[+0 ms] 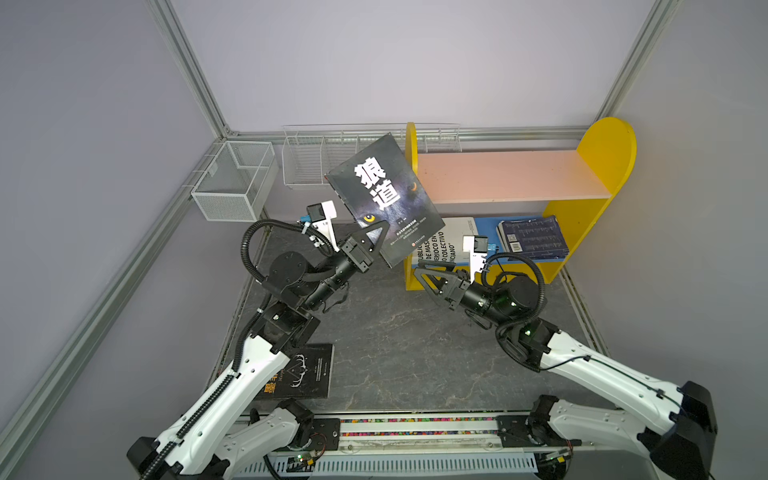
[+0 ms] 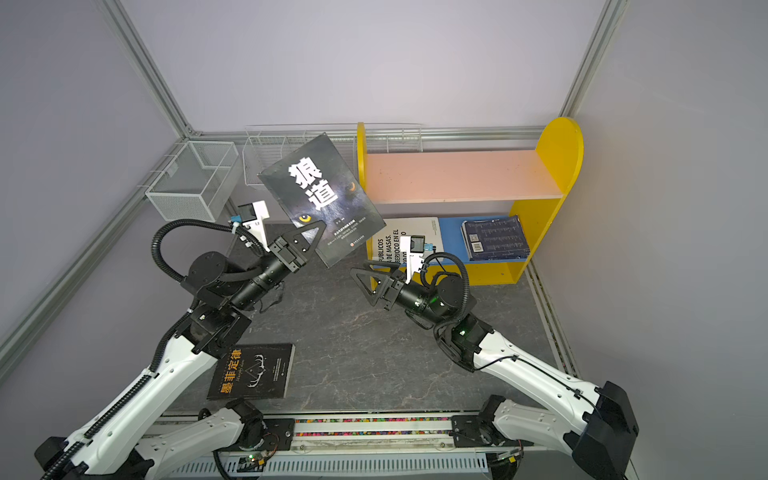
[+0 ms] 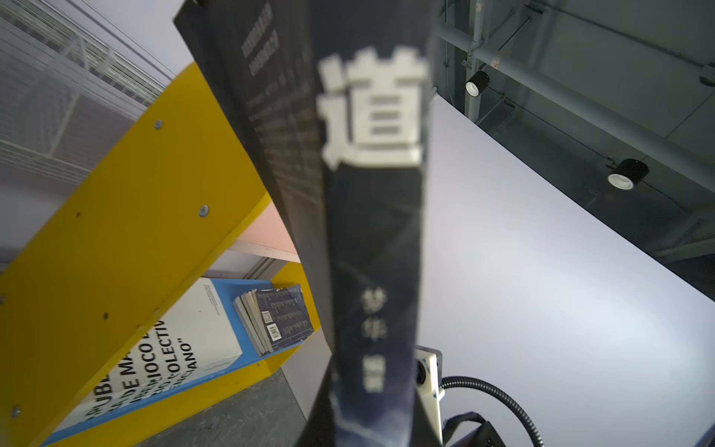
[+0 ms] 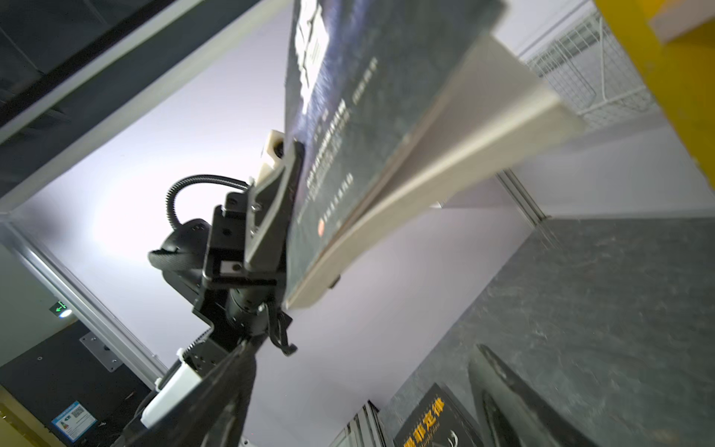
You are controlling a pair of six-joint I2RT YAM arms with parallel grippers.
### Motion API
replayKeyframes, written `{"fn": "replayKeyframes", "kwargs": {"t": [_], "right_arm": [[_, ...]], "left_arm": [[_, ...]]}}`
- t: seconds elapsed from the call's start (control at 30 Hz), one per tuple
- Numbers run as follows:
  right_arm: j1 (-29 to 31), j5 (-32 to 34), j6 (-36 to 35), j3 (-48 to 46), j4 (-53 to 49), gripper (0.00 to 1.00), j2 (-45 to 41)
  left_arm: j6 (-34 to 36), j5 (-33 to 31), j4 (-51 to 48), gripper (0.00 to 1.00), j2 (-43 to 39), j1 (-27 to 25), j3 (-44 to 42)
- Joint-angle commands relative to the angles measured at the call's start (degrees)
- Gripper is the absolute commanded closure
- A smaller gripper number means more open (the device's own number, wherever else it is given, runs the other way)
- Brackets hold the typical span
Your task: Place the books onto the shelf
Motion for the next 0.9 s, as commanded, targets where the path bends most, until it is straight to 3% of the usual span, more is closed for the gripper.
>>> {"fn": "replayKeyframes", "kwargs": {"t": [0.0,0.3,0.57,0.87], "right_arm": [[0.16,2.30,1.81,-0.03,10.28,0.11,2.02],[0.17,6.82,1.88,3.15,15.59,0.09,5.71],[0.16,3.54,1.46,6.92,18.98,0.03,8.19],[0.02,4.76,0.82,7.11,16.16,0.00,7.86]], "left_arm": [[-2.56,-2.04,13.05,1.00,-0.42,-0.75,0.48],[-4.69,-3.04,16.48,1.00,1.06,-2.90,-1.12],[-5.57,-3.86,17.68,1.00,2.24,-3.33,-2.25],[-5.15,-3.94,17.42,1.00,3.48,-3.40,-0.81]]}}
